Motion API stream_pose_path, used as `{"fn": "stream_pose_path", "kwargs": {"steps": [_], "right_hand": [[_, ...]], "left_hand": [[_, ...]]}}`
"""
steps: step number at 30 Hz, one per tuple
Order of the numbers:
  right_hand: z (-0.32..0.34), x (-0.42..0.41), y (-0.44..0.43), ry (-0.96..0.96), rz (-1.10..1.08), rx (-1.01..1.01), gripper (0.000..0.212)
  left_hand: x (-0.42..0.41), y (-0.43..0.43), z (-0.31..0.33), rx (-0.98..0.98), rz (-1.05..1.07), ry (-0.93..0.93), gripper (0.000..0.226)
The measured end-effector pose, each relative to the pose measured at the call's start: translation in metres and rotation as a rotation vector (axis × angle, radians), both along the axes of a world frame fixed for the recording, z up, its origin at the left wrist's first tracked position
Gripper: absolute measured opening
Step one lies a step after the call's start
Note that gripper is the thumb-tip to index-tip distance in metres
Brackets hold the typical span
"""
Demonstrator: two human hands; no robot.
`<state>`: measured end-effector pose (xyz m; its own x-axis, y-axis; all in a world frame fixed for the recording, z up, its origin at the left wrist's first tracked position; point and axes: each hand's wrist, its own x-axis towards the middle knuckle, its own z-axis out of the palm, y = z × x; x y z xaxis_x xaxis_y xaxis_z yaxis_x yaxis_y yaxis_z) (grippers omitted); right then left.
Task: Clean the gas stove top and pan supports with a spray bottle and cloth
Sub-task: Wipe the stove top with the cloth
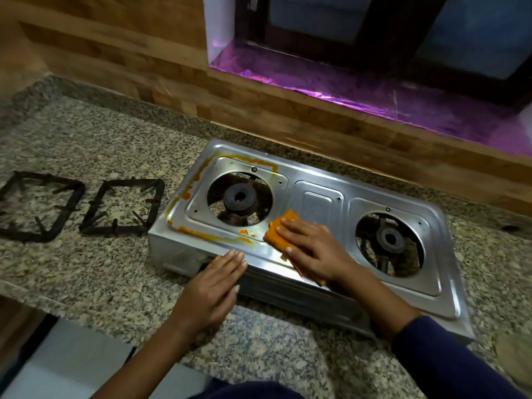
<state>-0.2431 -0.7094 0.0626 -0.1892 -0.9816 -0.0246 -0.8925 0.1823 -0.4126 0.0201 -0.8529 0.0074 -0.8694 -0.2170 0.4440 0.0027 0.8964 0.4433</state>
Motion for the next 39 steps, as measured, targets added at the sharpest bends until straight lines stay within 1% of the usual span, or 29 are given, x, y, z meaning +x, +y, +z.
{"fn": "stream_pose_path", "kwargs": {"steps": [2, 3, 6, 9, 12, 14, 18, 21, 25, 27, 32, 36, 39], "right_hand": [[-0.005, 0.003, -0.013, 0.116, -0.119, 0.017, 0.052], [-0.007, 0.006, -0.022, 0.142, -0.153, 0.03, 0.056], [-0.01, 0.017, -0.041, 0.161, -0.121, 0.046, 0.066], [-0.013, 0.026, -0.038, 0.111, -0.065, 0.042, 0.068], [-0.018, 0.05, -0.028, 0.112, -0.159, 0.028, 0.068], [-0.018, 0.075, -0.03, 0.146, -0.249, 0.036, 0.066], [-0.014, 0.121, -0.067, 0.163, -0.398, 0.029, 0.065], [-0.014, 0.151, -0.116, 0.154, -0.382, 0.021, 0.066], [-0.019, 0.183, -0.19, 0.163, -0.398, -0.015, 0.065], [-0.021, 0.187, -0.219, 0.151, -0.436, 0.006, 0.065], [-0.019, 0.172, -0.271, 0.088, -0.634, 0.026, 0.064], [-0.015, 0.127, -0.305, 0.065, -0.707, 0.068, 0.064], [-0.011, 0.084, -0.33, 0.106, -0.736, 0.105, 0.064]], "left_hand": [[0.0, 0.003, 0.004, 0.034, 0.022, -0.02, 0.044], [0.0, 0.005, 0.007, 0.05, 0.035, -0.033, 0.044], [0.002, 0.006, 0.021, 0.014, 0.071, -0.082, 0.043], [0.019, -0.01, 0.026, 0.04, 0.236, -0.115, 0.046], [0.049, -0.045, 0.03, 0.09, 0.439, -0.166, 0.054], [0.065, -0.074, 0.03, 0.126, 0.45, -0.188, 0.058], [0.074, -0.117, 0.032, 0.269, 0.359, -0.131, 0.054], [0.076, -0.13, 0.032, 0.375, 0.291, -0.066, 0.048], [0.081, -0.157, 0.031, 0.46, 0.17, -0.059, 0.042], [0.082, -0.167, 0.027, 0.441, 0.111, -0.056, 0.04], [0.086, -0.19, 0.02, 0.397, -0.035, -0.073, 0.045], [0.086, -0.198, 0.018, 0.322, -0.128, -0.063, 0.049], [0.084, -0.203, 0.017, 0.308, -0.158, -0.045, 0.047]]}}
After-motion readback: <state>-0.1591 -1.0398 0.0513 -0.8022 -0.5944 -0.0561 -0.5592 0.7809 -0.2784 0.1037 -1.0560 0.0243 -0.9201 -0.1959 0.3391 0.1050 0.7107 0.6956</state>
